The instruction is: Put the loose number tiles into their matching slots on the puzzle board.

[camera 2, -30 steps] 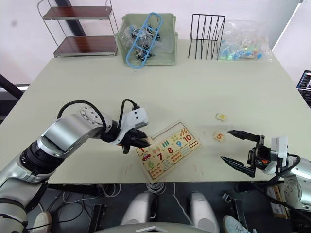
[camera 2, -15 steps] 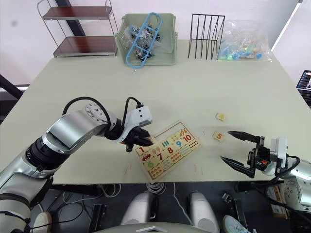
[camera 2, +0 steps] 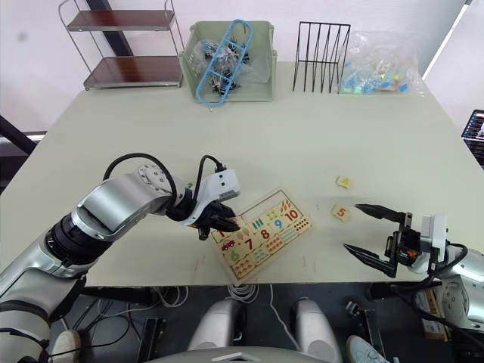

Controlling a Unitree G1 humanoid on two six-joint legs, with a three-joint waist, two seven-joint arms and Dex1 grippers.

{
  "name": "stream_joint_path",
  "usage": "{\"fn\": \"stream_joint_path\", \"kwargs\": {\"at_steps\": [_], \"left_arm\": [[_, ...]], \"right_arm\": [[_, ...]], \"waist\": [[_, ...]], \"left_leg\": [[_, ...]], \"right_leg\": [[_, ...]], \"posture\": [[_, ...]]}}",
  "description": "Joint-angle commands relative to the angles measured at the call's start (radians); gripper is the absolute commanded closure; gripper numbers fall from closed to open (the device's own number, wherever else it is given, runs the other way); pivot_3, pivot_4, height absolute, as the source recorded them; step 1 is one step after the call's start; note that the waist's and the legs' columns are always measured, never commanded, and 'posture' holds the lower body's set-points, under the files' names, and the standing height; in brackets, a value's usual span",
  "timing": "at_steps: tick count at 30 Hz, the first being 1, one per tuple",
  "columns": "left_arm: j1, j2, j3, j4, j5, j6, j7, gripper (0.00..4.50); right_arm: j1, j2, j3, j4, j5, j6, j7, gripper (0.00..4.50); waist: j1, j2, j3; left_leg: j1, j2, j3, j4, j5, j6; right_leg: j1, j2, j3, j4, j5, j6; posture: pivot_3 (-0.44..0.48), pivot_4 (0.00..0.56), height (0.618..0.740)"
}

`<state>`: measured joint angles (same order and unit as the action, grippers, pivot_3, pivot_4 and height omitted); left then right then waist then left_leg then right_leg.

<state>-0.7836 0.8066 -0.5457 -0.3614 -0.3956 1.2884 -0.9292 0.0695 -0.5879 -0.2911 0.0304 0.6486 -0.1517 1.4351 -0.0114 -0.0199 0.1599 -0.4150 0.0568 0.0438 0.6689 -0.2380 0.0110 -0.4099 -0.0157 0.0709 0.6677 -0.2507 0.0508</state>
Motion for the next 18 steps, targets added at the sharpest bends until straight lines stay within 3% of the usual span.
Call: {"fn": "stream_joint_path", "kwargs": {"at_steps": [1,4,6,7,9,12,18], "left_arm": [[-0.029,-0.002,0.011,-0.016,-0.004,0.005,0.003,3.55],[-0.029,-0.005,0.014,-0.015,-0.007,0.002,-0.001,3.55],[-0.030,-0.007,0.017,-0.014,-0.009,0.004,0.000,2.53],[-0.030,-0.008,0.020,-0.013,-0.009,0.007,0.002,2.31],[-0.030,-0.009,0.023,-0.013,-0.009,0.010,0.004,1.21],[-0.030,-0.012,0.027,-0.012,-0.008,0.010,0.009,0.14],[-0.029,-0.045,0.087,0.009,-0.025,0.008,0.026,0.14]], "right_arm": [[0.006,-0.004,-0.019,-0.030,0.016,-0.014,0.002,0.00],[0.006,-0.004,-0.017,-0.030,0.017,-0.016,0.001,0.00],[0.006,-0.003,-0.017,-0.031,0.018,-0.017,0.001,0.00],[0.006,-0.002,-0.017,-0.031,0.018,-0.017,0.000,0.00],[0.007,-0.002,-0.016,-0.032,0.018,-0.018,0.000,0.00],[0.005,-0.001,-0.015,-0.030,0.017,-0.018,0.000,0.00],[0.003,0.000,-0.016,-0.024,0.016,-0.019,0.003,0.00]], "waist": [[0.000,0.000,0.000],[0.000,0.000,0.000],[0.000,0.000,0.000],[0.000,0.000,0.000],[0.000,0.000,0.000],[0.000,0.000,0.000],[0.000,0.000,0.000]], "left_leg": [[0.000,0.000,0.000,0.000,0.000,0.000],[0.000,0.000,0.000,0.000,0.000,0.000],[0.000,0.000,0.000,0.000,0.000,0.000],[0.000,0.000,0.000,0.000,0.000,0.000],[0.000,0.000,0.000,0.000,0.000,0.000],[0.000,0.000,0.000,0.000,0.000,0.000],[0.000,0.000,0.000,0.000,0.000,0.000]], "right_leg": [[0.000,0.000,0.000,0.000,0.000,0.000],[0.000,0.000,0.000,0.000,0.000,0.000],[0.000,0.000,0.000,0.000,0.000,0.000],[0.000,0.000,0.000,0.000,0.000,0.000],[0.000,0.000,0.000,0.000,0.000,0.000],[0.000,0.000,0.000,0.000,0.000,0.000],[0.000,0.000,0.000,0.000,0.000,0.000]], "posture": [[0.000,0.150,0.740],[0.000,0.150,0.740],[0.000,0.150,0.740],[0.000,0.150,0.740],[0.000,0.150,0.740],[0.000,0.150,0.740],[0.000,0.150,0.740]]}}
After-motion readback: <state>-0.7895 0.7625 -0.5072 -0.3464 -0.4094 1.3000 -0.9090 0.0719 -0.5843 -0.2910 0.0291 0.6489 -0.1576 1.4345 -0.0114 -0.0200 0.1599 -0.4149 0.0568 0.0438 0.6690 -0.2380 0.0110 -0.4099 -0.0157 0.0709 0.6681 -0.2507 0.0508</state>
